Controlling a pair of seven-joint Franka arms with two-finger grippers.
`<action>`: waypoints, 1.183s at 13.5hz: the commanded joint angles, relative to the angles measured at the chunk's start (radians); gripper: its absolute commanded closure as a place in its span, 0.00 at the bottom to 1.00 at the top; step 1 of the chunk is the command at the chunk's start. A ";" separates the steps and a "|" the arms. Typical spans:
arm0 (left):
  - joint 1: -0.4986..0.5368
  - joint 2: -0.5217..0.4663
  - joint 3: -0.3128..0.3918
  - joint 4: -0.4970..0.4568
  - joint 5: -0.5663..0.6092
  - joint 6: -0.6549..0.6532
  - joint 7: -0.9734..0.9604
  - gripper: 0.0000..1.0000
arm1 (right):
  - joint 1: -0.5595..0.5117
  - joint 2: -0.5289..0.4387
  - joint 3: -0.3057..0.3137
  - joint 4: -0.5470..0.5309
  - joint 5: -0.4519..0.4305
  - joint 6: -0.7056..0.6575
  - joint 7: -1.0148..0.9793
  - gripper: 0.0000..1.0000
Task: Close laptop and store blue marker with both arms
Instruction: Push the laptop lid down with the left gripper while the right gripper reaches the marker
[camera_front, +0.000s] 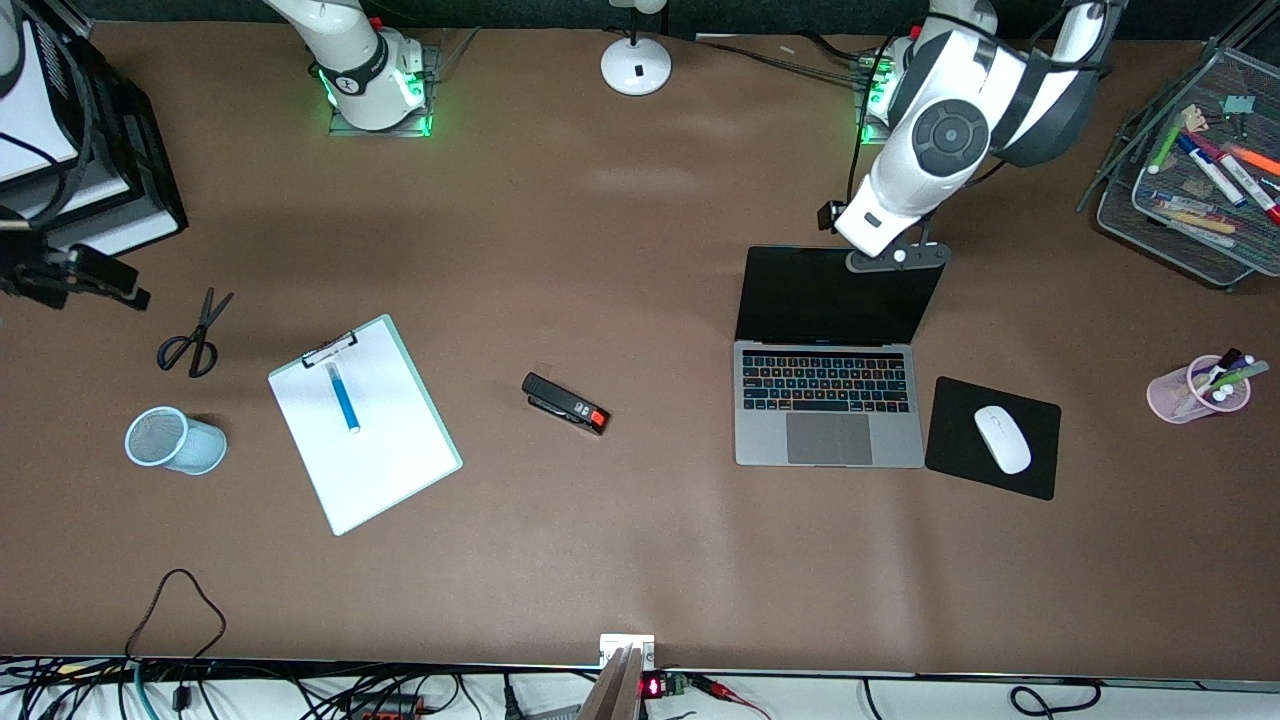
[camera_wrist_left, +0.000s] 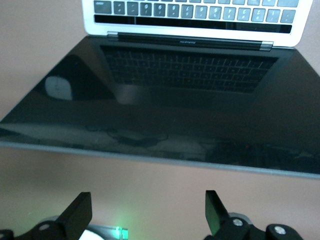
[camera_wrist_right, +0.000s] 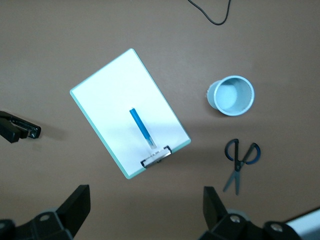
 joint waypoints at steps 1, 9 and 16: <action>0.012 0.033 -0.006 0.005 -0.010 0.057 0.051 0.00 | -0.003 0.037 0.004 0.005 0.022 0.021 0.012 0.00; 0.096 0.104 -0.004 0.077 -0.007 0.201 0.148 0.00 | 0.028 0.183 0.009 0.007 0.020 0.087 0.000 0.00; 0.098 0.323 0.001 0.261 0.003 0.359 0.175 0.00 | 0.079 0.324 0.009 0.002 0.012 0.202 -0.175 0.00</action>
